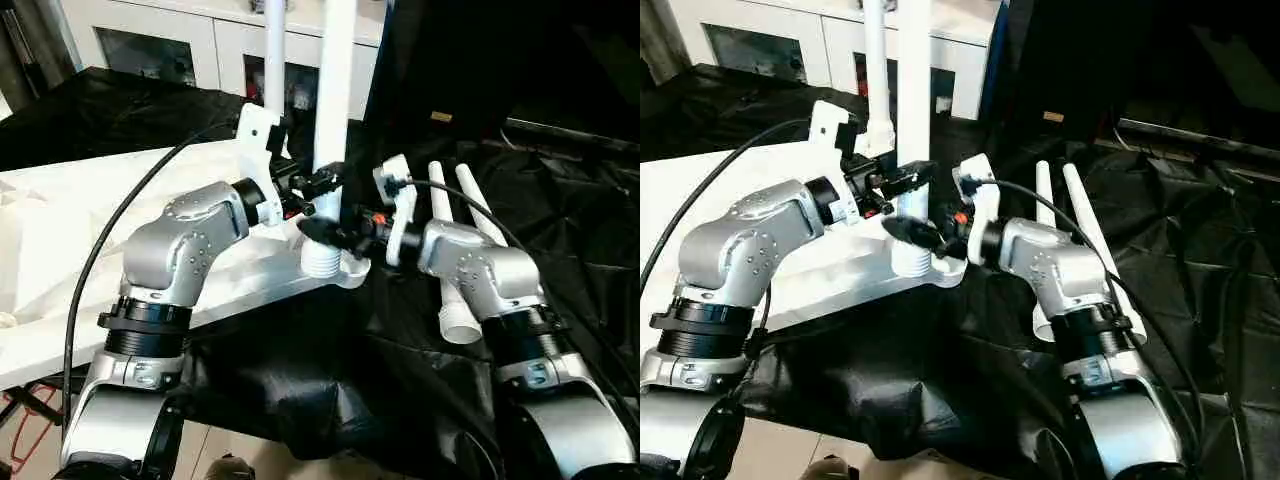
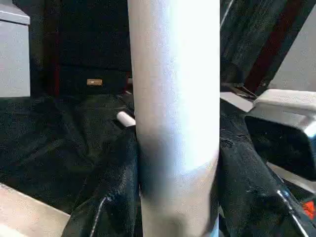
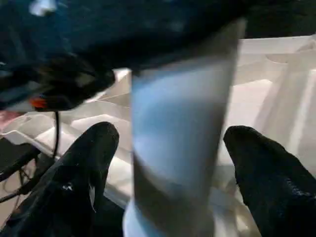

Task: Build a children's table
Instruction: Insert table leg to table base

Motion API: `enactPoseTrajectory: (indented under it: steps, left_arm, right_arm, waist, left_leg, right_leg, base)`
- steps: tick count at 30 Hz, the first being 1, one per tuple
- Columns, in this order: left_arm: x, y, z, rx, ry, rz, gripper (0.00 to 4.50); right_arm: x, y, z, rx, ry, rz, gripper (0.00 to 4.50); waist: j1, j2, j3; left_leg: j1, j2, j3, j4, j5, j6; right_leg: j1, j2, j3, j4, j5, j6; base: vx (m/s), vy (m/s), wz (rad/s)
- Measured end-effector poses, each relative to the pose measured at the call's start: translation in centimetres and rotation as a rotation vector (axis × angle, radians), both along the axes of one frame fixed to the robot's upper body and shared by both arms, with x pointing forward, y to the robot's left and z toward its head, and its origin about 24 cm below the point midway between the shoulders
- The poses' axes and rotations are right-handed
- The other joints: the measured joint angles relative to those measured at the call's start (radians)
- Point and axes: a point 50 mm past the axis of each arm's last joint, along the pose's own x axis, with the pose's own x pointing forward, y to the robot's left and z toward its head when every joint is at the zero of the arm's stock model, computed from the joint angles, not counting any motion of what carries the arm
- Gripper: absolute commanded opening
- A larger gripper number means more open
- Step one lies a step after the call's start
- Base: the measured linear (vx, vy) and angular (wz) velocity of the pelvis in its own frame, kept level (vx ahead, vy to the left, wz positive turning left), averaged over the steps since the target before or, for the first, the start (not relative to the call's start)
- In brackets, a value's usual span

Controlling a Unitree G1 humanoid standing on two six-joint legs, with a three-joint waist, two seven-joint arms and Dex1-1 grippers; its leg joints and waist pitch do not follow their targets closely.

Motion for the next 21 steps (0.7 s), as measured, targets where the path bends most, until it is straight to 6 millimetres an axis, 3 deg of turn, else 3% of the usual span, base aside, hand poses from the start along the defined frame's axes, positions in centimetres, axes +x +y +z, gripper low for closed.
enactPoseTrajectory:
  steps: [16, 21]
  left_arm:
    - [-0.42, -0.55, 0.02, 0.006, -0.03, -0.029, 1.93]
    - [-0.5, -0.7, -0.03, 0.013, -0.031, -0.044, 1.93]
  right_arm:
    - [-0.15, 0.14, -0.22, -0.004, 0.004, 0.033, 2.05]
    - [-0.2, 0.21, -0.29, -0.008, 0.006, 0.041, 1.92]
  waist:
    - [-0.001, 0.0, 0.0]
    - [-0.001, 0.0, 0.0]
  left_leg:
    - [0.0, 0.0, 0.0, 0.0, 0.0, 0.0]
    - [0.0, 0.0, 0.0, 0.0, 0.0, 0.0]
  right_leg:
    - [0.0, 0.0, 0.0, 0.0, 0.0, 0.0]
    - [0.0, 0.0, 0.0, 0.001, 0.0, 0.0]
  base:
    - [0.0, 0.0, 0.0]
    - [0.0, 0.0, 0.0]
